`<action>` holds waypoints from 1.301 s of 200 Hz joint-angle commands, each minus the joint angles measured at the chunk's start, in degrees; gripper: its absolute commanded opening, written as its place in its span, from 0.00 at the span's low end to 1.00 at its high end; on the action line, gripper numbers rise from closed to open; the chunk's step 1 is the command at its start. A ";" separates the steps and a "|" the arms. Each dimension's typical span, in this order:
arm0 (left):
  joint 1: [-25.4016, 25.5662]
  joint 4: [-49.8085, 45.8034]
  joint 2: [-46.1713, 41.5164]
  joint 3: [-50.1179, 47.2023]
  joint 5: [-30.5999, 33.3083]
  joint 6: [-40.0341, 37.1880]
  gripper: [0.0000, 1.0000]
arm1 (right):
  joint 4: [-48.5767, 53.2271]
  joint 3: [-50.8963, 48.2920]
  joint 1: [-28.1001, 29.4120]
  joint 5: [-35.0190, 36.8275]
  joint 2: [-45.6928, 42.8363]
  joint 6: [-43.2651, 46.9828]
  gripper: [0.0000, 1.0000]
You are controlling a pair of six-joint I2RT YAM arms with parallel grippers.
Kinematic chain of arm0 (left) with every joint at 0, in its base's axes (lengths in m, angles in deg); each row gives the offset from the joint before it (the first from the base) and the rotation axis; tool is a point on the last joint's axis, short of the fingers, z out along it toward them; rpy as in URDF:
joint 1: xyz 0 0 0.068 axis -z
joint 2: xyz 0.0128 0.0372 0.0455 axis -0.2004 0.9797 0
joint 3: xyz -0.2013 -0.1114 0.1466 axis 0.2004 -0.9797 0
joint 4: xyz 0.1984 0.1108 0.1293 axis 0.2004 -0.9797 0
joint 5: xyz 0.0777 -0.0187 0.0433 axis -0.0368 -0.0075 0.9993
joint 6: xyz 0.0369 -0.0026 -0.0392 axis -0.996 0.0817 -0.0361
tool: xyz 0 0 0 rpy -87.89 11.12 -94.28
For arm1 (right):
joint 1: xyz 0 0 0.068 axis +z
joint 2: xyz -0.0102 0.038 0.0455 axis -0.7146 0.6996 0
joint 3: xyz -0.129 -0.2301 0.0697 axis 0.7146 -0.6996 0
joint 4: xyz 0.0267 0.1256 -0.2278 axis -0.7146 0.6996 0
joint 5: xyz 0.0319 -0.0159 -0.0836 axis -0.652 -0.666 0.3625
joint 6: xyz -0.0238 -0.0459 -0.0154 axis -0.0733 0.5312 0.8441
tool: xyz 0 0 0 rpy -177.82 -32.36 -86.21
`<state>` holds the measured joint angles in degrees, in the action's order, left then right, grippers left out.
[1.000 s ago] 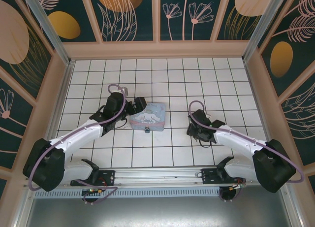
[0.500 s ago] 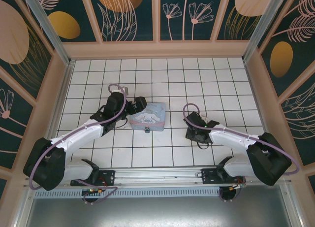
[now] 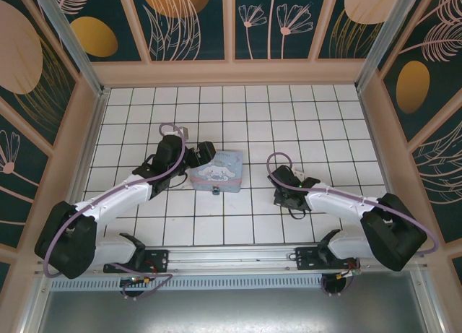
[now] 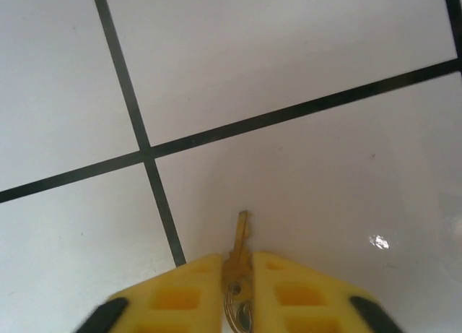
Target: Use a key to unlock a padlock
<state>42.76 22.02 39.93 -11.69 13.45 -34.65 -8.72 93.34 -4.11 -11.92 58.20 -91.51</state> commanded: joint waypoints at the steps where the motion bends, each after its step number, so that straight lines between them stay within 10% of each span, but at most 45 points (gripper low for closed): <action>1: 0.34 1.26 0.12 -0.60 -0.83 0.49 0.99 | -3.65 -2.23 0.78 -4.45 2.43 -0.50 0.04; 148: 0.28 2.06 -3.93 -2.47 -4.50 5.16 0.99 | -5.98 2.40 0.69 -7.80 -12.72 -2.72 0.00; 260: 0.34 19.69 -8.54 -5.01 -13.39 37.85 0.97 | -27.64 11.94 4.10 -9.41 -13.88 -4.74 0.00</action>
<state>42.76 34.07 33.94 -16.10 1.74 -8.21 -26.75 103.50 -1.01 -21.99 45.30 -94.38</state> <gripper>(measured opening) 0.984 0.047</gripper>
